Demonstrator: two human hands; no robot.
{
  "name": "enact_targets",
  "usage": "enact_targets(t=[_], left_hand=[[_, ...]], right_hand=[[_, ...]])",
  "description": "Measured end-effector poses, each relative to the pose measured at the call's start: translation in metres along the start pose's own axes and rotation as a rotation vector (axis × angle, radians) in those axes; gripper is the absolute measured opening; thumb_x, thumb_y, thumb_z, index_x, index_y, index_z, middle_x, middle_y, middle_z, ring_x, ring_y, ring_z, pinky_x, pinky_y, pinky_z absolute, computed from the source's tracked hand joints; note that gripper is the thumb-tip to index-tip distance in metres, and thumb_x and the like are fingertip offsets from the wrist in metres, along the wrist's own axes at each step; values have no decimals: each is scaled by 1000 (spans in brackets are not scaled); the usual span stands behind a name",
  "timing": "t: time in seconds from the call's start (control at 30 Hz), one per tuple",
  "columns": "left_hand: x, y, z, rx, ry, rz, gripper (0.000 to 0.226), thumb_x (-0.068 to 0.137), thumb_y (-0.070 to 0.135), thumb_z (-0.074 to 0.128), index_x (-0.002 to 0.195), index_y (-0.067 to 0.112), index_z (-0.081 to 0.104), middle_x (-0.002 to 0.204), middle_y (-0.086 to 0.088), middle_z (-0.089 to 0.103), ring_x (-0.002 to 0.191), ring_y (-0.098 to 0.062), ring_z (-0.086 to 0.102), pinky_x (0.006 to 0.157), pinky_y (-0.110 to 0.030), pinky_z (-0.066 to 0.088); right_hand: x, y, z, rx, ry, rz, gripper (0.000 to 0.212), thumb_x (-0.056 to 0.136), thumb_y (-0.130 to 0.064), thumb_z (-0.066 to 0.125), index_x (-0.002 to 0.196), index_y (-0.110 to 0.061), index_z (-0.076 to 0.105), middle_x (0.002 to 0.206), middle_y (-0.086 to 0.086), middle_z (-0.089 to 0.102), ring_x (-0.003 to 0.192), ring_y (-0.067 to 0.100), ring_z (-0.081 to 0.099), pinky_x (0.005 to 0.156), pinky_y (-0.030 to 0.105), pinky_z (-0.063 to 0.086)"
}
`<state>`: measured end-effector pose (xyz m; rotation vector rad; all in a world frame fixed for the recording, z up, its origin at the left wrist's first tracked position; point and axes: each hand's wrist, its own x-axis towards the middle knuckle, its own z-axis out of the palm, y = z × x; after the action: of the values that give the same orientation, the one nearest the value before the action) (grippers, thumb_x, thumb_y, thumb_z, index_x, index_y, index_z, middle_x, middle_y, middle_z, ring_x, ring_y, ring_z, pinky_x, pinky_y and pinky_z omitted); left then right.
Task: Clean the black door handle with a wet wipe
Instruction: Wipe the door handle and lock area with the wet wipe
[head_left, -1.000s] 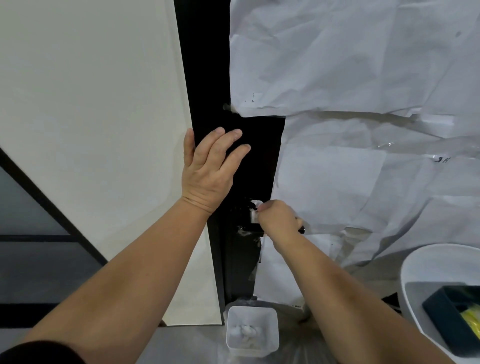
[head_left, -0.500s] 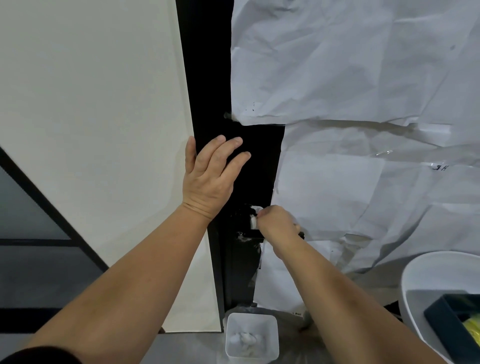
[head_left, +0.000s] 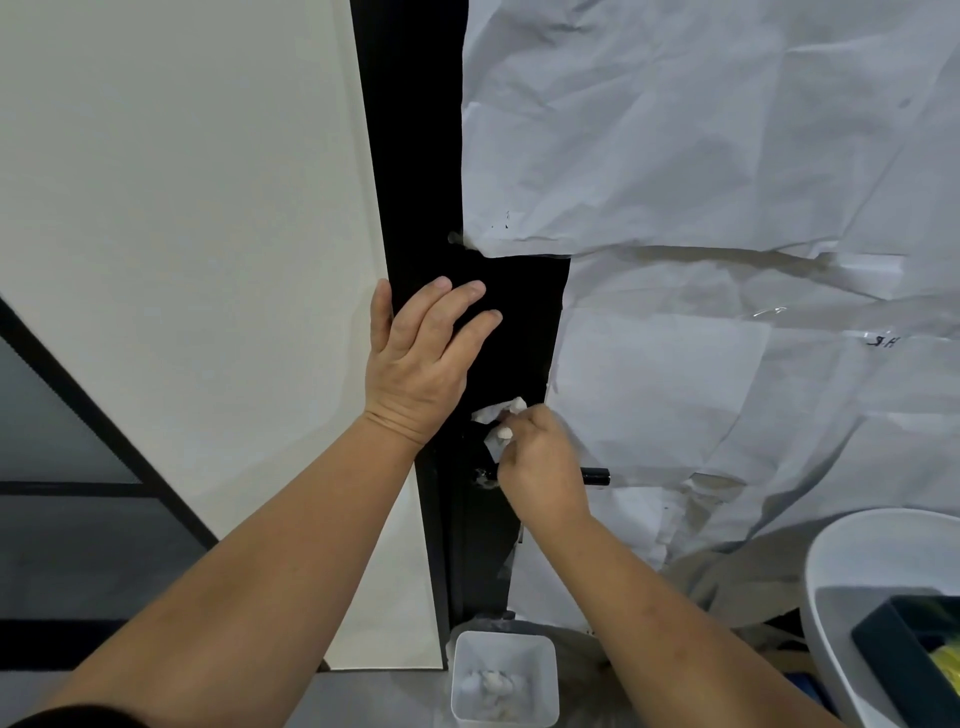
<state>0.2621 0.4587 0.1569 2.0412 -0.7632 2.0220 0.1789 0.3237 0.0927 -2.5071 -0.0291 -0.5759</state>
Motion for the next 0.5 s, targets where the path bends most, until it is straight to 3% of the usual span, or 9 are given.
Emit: enact_targets(t=[0.1, 0.27, 0.33, 0.4, 0.5], left_hand=[[-1, 1, 0, 1, 1, -1, 32, 88, 0, 68, 99, 28, 76, 124, 7, 56, 121, -19, 49, 118, -49, 20], [1, 1, 0, 5, 3, -7, 32, 88, -1, 67, 99, 28, 75, 124, 7, 56, 121, -19, 49, 118, -49, 20], [1, 1, 0, 3, 3, -8, 31, 88, 0, 67, 98, 28, 75, 124, 7, 56, 121, -19, 49, 118, -49, 20], [1, 1, 0, 1, 4, -11, 30, 88, 0, 68, 98, 28, 75, 124, 7, 56, 121, -19, 49, 118, -49, 19], [1, 1, 0, -6, 10, -11, 30, 89, 1, 68, 99, 28, 74, 124, 7, 56, 120, -19, 50, 118, -49, 19]], right_hand=[[-3, -7, 2, -72, 4, -57, 30, 73, 8, 54, 97, -5, 67, 96, 5, 57, 78, 21, 53, 67, 26, 45], [-2, -7, 0, -226, -47, -194, 24, 79, -1, 55, 100, -8, 65, 103, 4, 55, 84, 21, 51, 78, 29, 46], [-3, -7, -5, -47, -37, -100, 29, 81, 4, 51, 101, -9, 67, 98, 1, 55, 82, 18, 53, 72, 22, 47], [-2, -5, -12, 109, -52, 115, 35, 85, 4, 47, 112, -8, 66, 103, 5, 58, 91, 21, 59, 70, 15, 41], [7, 2, -14, 180, -175, 365, 35, 88, -2, 46, 119, -5, 63, 115, 12, 64, 100, 26, 60, 74, 17, 39]])
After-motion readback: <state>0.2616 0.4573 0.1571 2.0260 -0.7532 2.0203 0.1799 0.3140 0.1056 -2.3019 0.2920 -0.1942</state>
